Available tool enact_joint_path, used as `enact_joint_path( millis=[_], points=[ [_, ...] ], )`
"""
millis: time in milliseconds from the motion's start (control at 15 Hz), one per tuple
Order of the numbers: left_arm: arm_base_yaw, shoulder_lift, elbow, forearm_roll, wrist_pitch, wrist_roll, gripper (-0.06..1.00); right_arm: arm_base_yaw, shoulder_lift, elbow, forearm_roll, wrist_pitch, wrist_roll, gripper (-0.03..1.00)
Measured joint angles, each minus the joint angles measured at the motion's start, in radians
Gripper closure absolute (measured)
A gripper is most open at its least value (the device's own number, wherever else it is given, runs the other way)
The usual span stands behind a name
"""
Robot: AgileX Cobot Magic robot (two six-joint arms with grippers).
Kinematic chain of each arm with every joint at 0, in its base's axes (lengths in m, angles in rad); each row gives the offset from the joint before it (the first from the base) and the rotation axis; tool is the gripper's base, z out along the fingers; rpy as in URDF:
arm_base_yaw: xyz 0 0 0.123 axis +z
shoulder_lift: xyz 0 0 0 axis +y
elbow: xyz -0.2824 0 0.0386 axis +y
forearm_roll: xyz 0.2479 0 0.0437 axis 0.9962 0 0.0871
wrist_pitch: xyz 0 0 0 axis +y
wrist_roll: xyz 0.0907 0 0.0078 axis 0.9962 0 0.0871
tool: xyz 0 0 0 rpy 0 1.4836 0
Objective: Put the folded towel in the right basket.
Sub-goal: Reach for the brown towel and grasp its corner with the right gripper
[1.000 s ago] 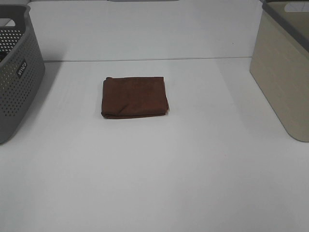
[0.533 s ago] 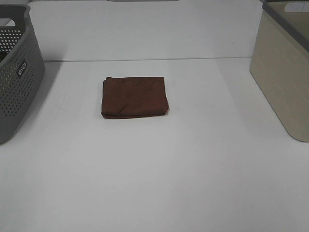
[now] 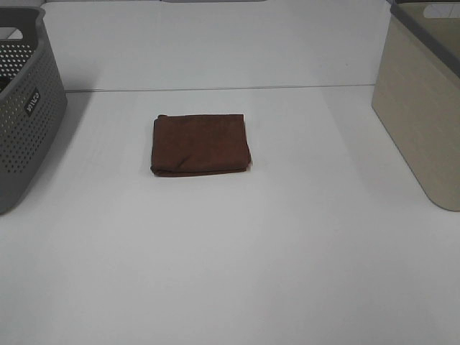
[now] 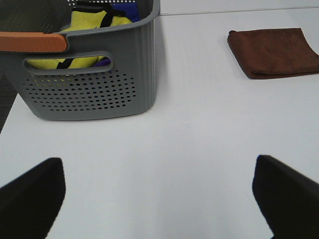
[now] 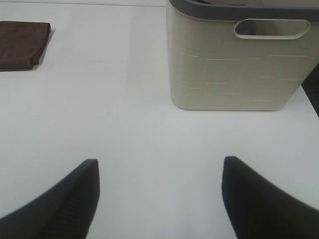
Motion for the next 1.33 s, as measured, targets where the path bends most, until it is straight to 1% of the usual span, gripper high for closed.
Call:
enact_joint_path(
  millis=[1333],
  points=[
    [0.0,0.0,0.0,0.0,0.0,0.0,-0.02,0.0,0.0,0.0,0.0,0.0,0.0,0.3]
  ],
)
